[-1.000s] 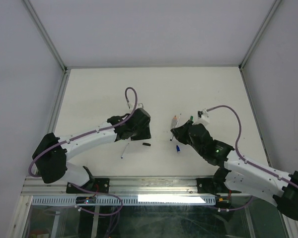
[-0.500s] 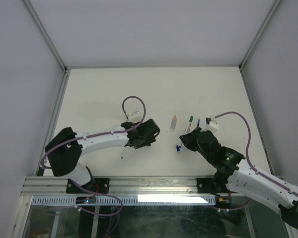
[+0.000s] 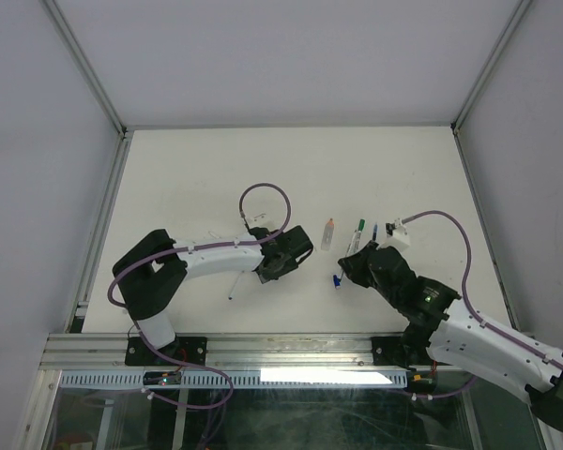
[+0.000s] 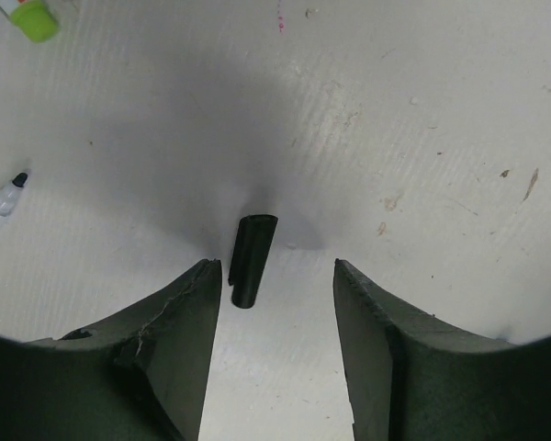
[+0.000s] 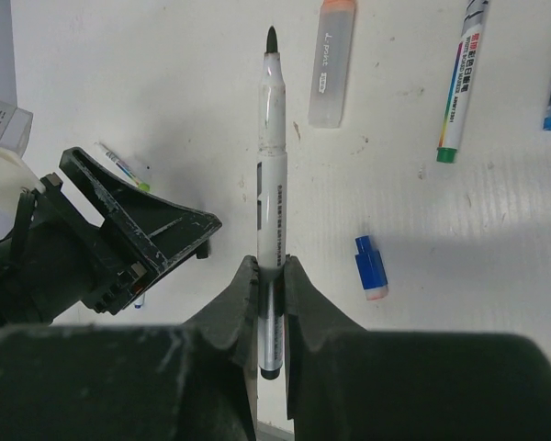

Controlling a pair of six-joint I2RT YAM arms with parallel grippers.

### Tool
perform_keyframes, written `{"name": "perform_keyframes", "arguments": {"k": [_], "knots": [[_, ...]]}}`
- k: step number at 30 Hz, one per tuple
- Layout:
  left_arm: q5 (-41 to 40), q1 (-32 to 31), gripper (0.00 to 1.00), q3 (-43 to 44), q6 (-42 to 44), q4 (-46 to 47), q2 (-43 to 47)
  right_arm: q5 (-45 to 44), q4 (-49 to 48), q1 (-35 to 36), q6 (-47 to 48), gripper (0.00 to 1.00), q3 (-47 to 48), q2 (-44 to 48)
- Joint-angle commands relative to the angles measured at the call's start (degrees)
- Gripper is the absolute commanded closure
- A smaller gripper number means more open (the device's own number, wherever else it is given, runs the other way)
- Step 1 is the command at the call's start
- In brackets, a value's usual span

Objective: Insert the pens into the pen caps
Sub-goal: Insert the pen cap onto the pen.

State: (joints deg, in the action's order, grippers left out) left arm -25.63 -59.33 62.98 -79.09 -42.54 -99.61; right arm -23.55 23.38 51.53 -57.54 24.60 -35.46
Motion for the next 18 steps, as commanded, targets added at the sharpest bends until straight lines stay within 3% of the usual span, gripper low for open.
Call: {"name": "perform_keyframes", "arguments": {"k": [1,8,18], "knots": [[-2.0,-0.6,0.47,2.1,-1.8,-0.9,0.0,-0.2,-3.4,0.1,-0.2,1.00,0.2,-0.8],[-3.4,-0.4,0.48,2.8,-1.0,-1.9,-1.5,0.3,-4.3,0.2,0.3,1.00,0.6,-2.2],[-3.6,0.1,0.61,5.8,6.6,-3.6,-4.4,0.9,-5.1,0.2,0.3,1.00,0.6,-2.9]]}}
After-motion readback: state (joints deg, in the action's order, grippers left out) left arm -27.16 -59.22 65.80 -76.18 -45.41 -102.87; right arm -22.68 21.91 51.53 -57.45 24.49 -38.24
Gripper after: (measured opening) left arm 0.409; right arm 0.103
